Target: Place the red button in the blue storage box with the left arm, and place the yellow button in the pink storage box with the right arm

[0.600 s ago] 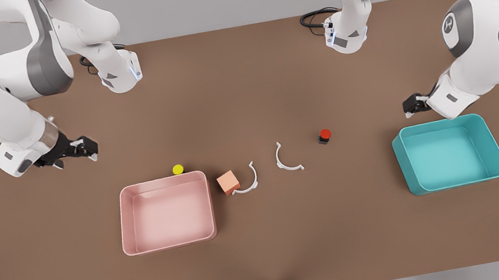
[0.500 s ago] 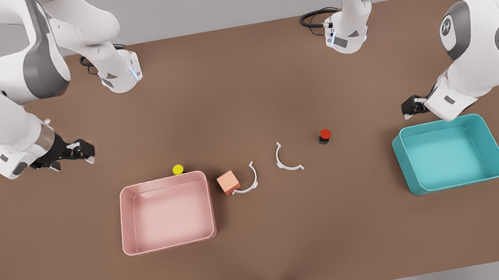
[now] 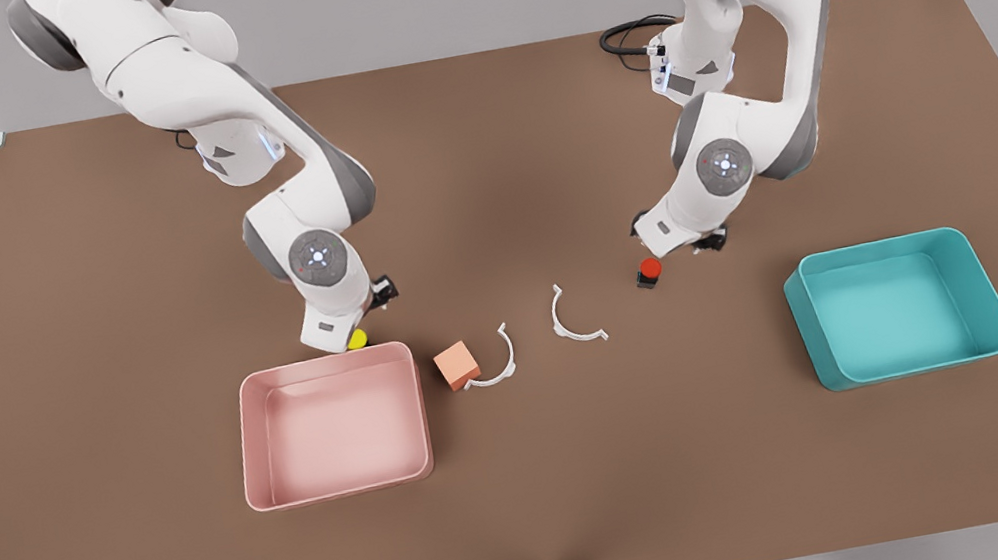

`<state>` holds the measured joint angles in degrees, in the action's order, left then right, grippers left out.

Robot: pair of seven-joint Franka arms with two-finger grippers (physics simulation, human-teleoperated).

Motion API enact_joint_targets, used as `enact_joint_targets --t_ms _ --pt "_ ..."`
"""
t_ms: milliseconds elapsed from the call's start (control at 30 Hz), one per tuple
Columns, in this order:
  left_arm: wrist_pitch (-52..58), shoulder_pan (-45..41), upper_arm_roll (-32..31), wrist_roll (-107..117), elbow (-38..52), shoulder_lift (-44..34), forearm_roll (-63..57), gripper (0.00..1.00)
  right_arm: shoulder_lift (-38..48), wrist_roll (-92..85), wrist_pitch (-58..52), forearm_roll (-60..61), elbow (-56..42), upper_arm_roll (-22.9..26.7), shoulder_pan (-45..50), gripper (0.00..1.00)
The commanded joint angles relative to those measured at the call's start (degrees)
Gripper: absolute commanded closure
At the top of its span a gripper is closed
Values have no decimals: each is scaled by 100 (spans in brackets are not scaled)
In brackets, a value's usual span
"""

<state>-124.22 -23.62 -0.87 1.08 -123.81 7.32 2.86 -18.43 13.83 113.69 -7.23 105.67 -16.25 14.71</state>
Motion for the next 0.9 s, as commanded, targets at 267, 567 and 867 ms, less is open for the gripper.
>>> enact_joint_targets --t_ms 267,567,867 --pt "-2669 -179 -1 516 -1040 481 4 0 -73 2950 2527 195 1316 78 -293 0" --pt "-3091 -179 -1 516 -1040 1193 -5 2 -73 2625 2667 521 1615 8 -408 0" --pt "-3091 -143 8 516 -1040 1184 -5 39 -223 1711 2650 521 1624 34 -522 0"
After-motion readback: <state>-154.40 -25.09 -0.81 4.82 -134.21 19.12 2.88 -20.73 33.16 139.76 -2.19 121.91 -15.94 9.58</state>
